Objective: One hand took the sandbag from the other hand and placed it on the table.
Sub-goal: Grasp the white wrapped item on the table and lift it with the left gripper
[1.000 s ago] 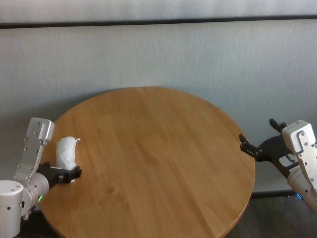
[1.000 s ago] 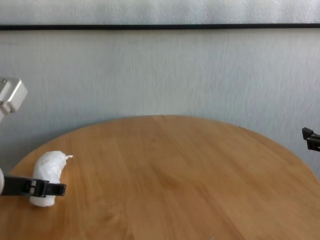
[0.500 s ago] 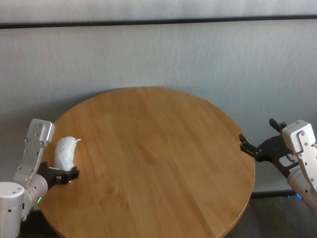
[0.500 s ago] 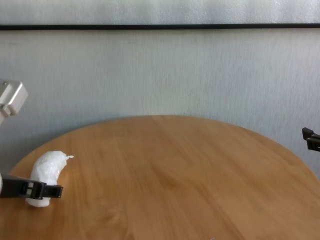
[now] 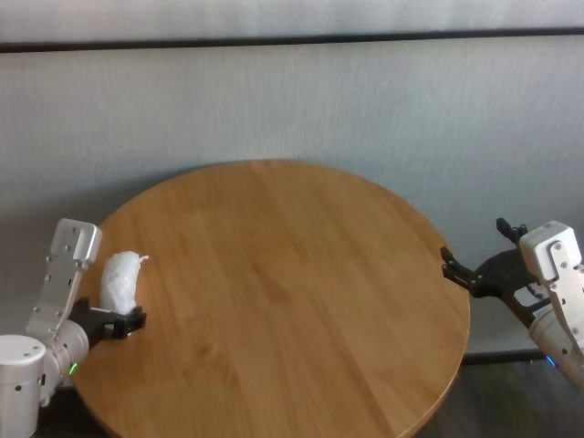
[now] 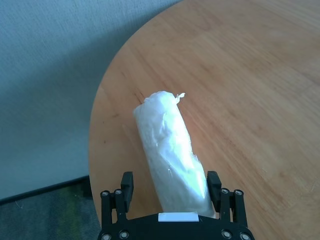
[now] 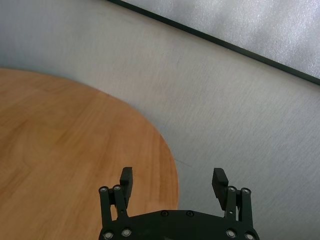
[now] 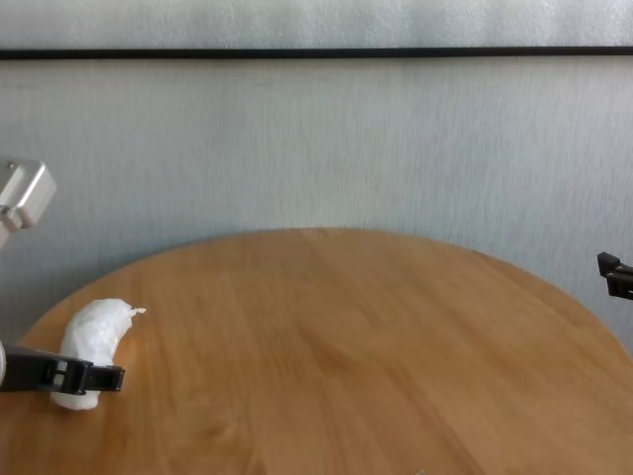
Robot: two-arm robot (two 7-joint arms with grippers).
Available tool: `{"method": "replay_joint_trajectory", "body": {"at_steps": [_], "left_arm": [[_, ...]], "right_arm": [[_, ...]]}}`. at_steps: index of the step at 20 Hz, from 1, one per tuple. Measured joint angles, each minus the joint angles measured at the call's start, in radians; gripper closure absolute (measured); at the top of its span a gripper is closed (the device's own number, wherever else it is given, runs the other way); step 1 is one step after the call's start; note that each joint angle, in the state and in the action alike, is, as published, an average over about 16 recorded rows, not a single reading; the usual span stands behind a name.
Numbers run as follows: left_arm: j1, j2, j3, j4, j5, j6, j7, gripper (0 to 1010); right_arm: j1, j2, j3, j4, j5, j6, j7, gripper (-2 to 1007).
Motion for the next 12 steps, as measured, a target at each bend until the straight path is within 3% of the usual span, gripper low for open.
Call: {"method": "replay_joint_trajectory", "body": {"at_steps": [12], "left_arm": [[0.000,0.001,0.002,0.000,-0.001,-0.002,0.001,328]], "right_arm": [[0.000,0.000,0.000,0.000,0.000,0.000,0.000,4]]}}
